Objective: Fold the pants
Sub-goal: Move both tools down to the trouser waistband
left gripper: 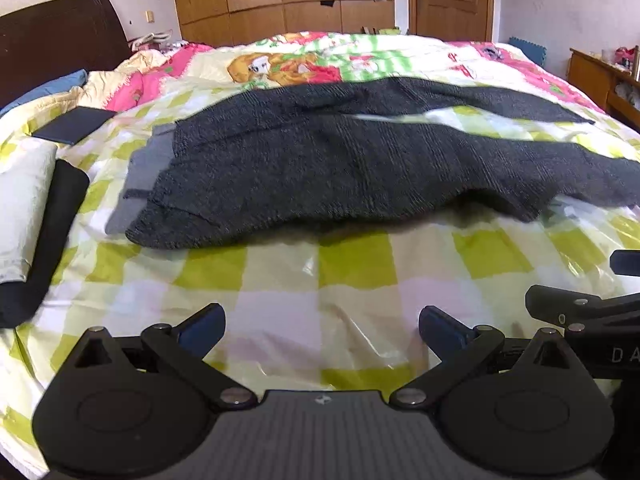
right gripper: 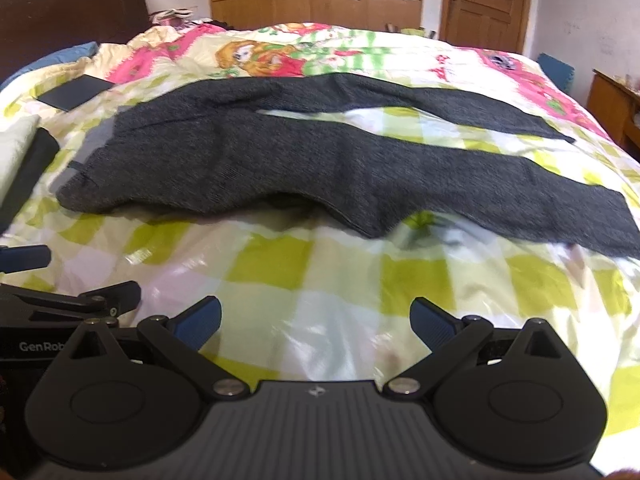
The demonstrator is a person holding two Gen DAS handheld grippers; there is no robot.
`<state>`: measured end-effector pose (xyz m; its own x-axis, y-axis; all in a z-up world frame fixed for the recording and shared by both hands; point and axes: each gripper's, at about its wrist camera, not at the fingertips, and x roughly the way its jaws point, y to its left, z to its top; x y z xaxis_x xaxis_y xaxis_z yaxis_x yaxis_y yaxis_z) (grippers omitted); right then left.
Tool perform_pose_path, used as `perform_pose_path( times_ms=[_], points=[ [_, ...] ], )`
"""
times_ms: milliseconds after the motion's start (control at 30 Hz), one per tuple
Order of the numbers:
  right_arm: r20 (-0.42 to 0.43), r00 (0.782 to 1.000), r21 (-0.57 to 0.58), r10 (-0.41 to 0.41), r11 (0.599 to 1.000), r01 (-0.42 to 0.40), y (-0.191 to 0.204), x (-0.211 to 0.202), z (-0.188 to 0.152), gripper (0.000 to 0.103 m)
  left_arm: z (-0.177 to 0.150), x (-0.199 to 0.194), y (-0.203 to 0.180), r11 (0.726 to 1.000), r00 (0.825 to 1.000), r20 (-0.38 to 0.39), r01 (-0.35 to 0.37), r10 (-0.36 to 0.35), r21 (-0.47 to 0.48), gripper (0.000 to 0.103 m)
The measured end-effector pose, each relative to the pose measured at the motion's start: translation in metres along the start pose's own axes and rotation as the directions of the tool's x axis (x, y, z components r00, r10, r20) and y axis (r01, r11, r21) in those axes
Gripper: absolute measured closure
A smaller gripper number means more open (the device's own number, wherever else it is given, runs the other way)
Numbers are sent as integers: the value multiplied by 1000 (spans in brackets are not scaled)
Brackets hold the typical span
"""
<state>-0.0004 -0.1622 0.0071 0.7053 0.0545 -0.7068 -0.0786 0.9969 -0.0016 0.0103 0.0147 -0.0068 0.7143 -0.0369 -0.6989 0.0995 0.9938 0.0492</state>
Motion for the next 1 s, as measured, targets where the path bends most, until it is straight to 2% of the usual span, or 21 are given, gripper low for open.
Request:
perform_pose_path(
  times_ms=[67,233,333,433,500,600,767,833,1000],
  points=[
    [9,1000,-24,21,999,-21,8,4,8,3,5,0,9,1000,1000,24,-18,18,5,0],
    [31,996,-116,78,991,-74,34,18,32,4,15,8,40,989,988,92,-132,125,69,0],
    [26,993,-167,117,980,-111,52,31,47,4,20,18,65,978,980,99,-182,172,101,0],
    [16,988,-233,154,961,-146,74,48,58,4,27,28,94,976,977,94,-200,192,83,0],
    [-2,985,-288,173,943,-166,88,61,63,5,30,38,111,977,978,87,-197,190,79,0],
    [-44,978,-352,202,913,-205,107,80,68,13,32,56,130,982,984,59,-171,167,85,0],
    [-84,968,-427,237,869,-250,127,104,74,19,39,84,155,993,998,-2,-68,69,101,15],
    [-90,965,-458,247,850,-260,132,111,76,24,44,90,162,995,999,-14,-30,32,92,16],
    [-108,958,-498,265,820,-283,142,122,82,25,49,90,176,991,1000,-11,-23,25,132,21]
  ],
)
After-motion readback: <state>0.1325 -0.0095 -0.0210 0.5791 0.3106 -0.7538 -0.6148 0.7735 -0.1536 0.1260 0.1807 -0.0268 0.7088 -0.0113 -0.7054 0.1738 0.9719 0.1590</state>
